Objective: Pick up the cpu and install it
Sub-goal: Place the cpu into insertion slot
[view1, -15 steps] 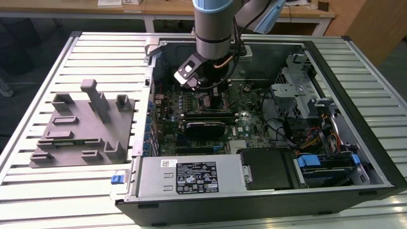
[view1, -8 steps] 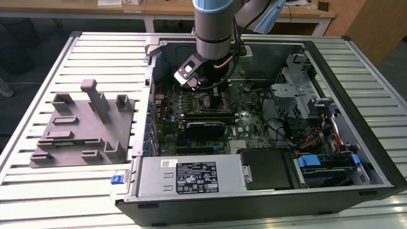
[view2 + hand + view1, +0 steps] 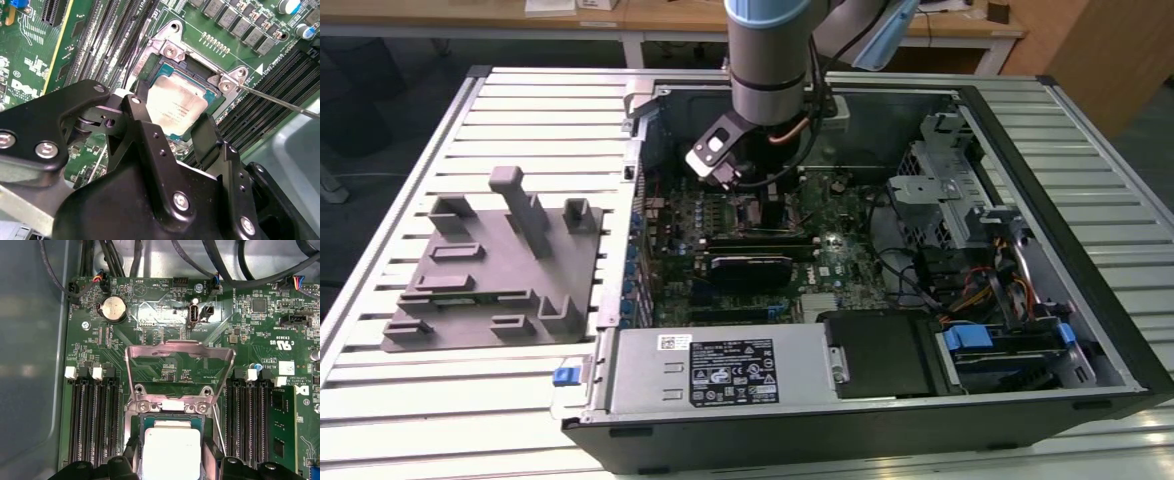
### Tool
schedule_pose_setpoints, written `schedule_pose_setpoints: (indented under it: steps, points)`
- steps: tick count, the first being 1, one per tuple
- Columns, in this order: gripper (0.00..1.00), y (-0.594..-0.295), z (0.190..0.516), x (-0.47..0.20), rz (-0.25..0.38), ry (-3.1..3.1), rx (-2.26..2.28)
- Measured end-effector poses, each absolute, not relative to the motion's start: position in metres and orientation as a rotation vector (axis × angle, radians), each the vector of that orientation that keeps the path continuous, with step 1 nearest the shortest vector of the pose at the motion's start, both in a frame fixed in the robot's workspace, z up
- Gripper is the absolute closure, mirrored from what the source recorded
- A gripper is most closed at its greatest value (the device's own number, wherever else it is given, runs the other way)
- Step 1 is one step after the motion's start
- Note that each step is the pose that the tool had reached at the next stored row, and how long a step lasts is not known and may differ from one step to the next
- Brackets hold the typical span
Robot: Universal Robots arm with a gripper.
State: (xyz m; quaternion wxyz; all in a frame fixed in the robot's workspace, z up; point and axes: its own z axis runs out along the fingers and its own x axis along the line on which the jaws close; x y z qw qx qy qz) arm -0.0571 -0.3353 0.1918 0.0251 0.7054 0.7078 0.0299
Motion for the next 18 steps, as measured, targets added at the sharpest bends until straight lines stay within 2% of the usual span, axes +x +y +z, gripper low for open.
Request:
schedule_pose_setpoints:
  steps: [14,17,18]
  points:
    - [0.40,-0.335,0.200,-0.057,0.092,2.189,2.182]
    - [0.58,-0.335,0.202,-0.057,0.090,2.190,2.183]
    - [0.58,-0.335,0.203,-0.057,0.089,2.190,2.183]
